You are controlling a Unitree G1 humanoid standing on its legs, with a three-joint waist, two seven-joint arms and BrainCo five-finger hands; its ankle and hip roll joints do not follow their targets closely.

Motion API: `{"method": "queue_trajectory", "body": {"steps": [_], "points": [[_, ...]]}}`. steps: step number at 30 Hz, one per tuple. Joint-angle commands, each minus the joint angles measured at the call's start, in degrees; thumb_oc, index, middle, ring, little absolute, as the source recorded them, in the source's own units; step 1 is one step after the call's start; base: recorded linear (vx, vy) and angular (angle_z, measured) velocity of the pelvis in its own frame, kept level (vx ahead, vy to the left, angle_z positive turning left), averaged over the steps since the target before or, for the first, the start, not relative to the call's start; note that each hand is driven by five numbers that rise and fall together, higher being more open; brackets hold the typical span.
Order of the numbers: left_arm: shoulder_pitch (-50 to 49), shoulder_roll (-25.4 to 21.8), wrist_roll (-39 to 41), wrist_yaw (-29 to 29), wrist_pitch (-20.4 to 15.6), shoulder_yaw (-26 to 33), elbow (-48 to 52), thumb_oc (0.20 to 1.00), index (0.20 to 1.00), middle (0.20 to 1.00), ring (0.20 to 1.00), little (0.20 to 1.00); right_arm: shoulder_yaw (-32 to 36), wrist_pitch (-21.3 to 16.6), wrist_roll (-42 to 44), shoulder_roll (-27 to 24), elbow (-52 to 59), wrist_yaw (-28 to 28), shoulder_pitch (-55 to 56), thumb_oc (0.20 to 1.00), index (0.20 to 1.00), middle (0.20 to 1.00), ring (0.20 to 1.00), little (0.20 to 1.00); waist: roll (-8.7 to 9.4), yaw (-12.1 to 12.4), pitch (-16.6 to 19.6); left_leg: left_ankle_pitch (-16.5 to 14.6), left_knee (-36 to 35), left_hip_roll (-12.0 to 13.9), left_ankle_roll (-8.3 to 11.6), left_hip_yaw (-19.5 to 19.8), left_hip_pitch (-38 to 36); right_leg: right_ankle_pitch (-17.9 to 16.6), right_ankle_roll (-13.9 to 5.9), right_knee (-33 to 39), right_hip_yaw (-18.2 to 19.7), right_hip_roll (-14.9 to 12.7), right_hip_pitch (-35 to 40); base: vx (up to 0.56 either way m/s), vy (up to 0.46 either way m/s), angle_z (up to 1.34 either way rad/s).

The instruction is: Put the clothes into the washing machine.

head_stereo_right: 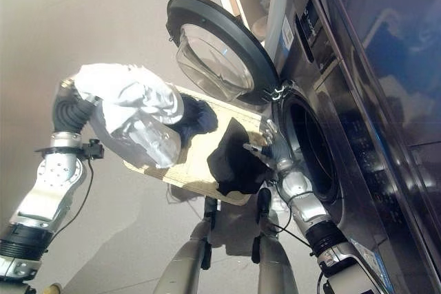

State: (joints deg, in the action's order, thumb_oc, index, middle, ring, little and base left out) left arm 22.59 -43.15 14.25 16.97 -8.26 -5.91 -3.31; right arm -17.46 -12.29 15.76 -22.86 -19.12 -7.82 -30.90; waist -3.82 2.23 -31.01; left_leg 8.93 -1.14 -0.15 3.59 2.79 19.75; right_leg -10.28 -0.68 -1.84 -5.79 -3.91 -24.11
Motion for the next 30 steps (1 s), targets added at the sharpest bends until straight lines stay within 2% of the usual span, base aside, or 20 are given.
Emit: {"method": "queue_trajectory", "body": {"steps": [1, 3, 5, 7, 12, 16, 20, 24, 30], "points": [[1.5, 1.0, -2.3, -5.8, 1.1, 1.7, 4.0, 0.200, 0.200, 0.200, 0.200, 0.200, 0.3, -3.8, -6.2, 0.3, 9.1, 2.1, -1.7, 1.000, 1.000, 1.000, 1.000, 1.000, -1.26, -1.8, 1.2, -1.8, 3.3, -4.9, -3.06, -1.6, 1.6, 2.7, -2.51, -3.8, 1.9, 0.9, 0.3, 0.00, 0.041, -0.07], [1.2, 0.2, -2.8, -9.0, 3.2, 0.0, 4.5, 0.200, 0.200, 0.200, 0.200, 0.200, -0.9, -1.9, -6.5, -0.7, 13.5, 5.2, -2.6, 1.000, 1.000, 1.000, 1.000, 1.000, -1.31, -2.0, 1.2, -1.5, 3.5, -4.9, -2.99, -1.8, 1.9, 2.6, -2.58, -3.8, 2.1, 0.9, 0.2, -0.01, 0.046, -0.05], [1.4, -0.4, -3.3, -10.5, 4.3, -1.0, 4.9, 0.200, 0.200, 0.200, 0.200, 0.200, -1.7, -1.5, -6.9, -1.2, 15.0, 7.4, -3.0, 1.000, 1.000, 1.000, 1.000, 1.000, -1.27, -2.0, 1.2, -1.5, 3.7, -4.8, -2.98, -1.9, 2.2, 2.6, -2.62, -3.8, 2.1, 0.8, 0.1, -0.01, 0.024, -0.04], [2.2, -1.6, -3.5, -11.9, 4.6, -2.4, 4.3, 0.200, 0.200, 0.200, 0.200, 0.200, -3.5, -0.4, -6.4, -2.7, 16.1, 11.3, -3.9, 1.000, 1.000, 1.000, 1.000, 1.000, -1.19, -2.1, 1.2, -1.4, 3.7, -4.8, -2.92, -2.1, 2.3, 2.5, -2.66, -3.6, 2.1, 0.8, 0.2, 0.00, 0.000, 0.00], [5.5, -4.6, -3.3, -14.3, 5.0, -5.3, 4.4, 0.200, 0.200, 0.200, 0.200, 0.200, -10.1, 6.8, -2.5, -7.3, 18.7, 21.7, -5.9, 1.000, 1.000, 1.000, 1.000, 1.000, -0.61, -2.0, 1.2, -1.0, 3.9, -4.6, -2.66, -2.4, 2.6, 2.3, -2.73, -3.2, 2.0, 0.7, 0.4, 0.00, 0.000, 0.00], [7.7, -6.0, -2.7, -15.3, 4.5, -7.6, 5.0, 0.200, 0.200, 0.200, 0.200, 0.200, -13.6, 9.2, 1.5, -9.1, 18.8, 26.6, -6.4, 1.000, 1.000, 1.000, 1.000, 1.000, -0.21, -2.0, 1.2, -0.7, 3.8, -4.5, -2.65, -2.2, 2.9, 2.0, -2.71, -2.8, 1.9, 0.7, 0.3, 0.00, 0.000, 0.00], [9.3, -5.9, 1.5, -16.7, 4.3, -9.6, 5.6, 0.200, 0.200, 0.200, 0.200, 0.200, -15.8, 9.2, 1.6, -9.7, 18.5, 27.2, -7.8, 1.000, 1.000, 1.000, 1.000, 1.000, 0.09, -2.0, 1.2, -0.4, 3.5, -4.3, -2.55, -2.7, 3.1, 1.8, -2.71, -2.4, 2.0, 1.0, 0.0, 0.00, 0.000, 0.00], [9.3, -4.4, 9.5, -20.8, 3.9, -11.6, 8.1, 0.200, 0.200, 0.200, 0.200, 0.200, -17.1, 9.1, 1.6, -9.4, 18.8, 26.6, -8.1, 1.000, 1.000, 1.000, 1.000, 1.000, 0.22, -2.2, 1.2, -0.3, 3.4, -4.2, -2.57, -3.1, 3.5, 1.5, -2.67, -1.9, 2.2, 1.0, -0.3, 0.00, -0.002, -0.02], [9.4, 0.3, 14.6, -25.2, 3.9, -16.3, 10.9, 0.200, 0.200, 0.200, 0.200, 0.200, -18.5, 6.5, 1.2, -7.2, 17.4, 21.0, -8.6, 1.000, 1.000, 1.000, 1.000, 1.000, 0.22, -2.5, 1.2, -0.1, 3.5, -4.2, -2.68, -3.5, 4.7, 1.0, -2.46, -1.7, 2.5, 1.3, -1.4, 0.01, 0.008, -0.07]]}}
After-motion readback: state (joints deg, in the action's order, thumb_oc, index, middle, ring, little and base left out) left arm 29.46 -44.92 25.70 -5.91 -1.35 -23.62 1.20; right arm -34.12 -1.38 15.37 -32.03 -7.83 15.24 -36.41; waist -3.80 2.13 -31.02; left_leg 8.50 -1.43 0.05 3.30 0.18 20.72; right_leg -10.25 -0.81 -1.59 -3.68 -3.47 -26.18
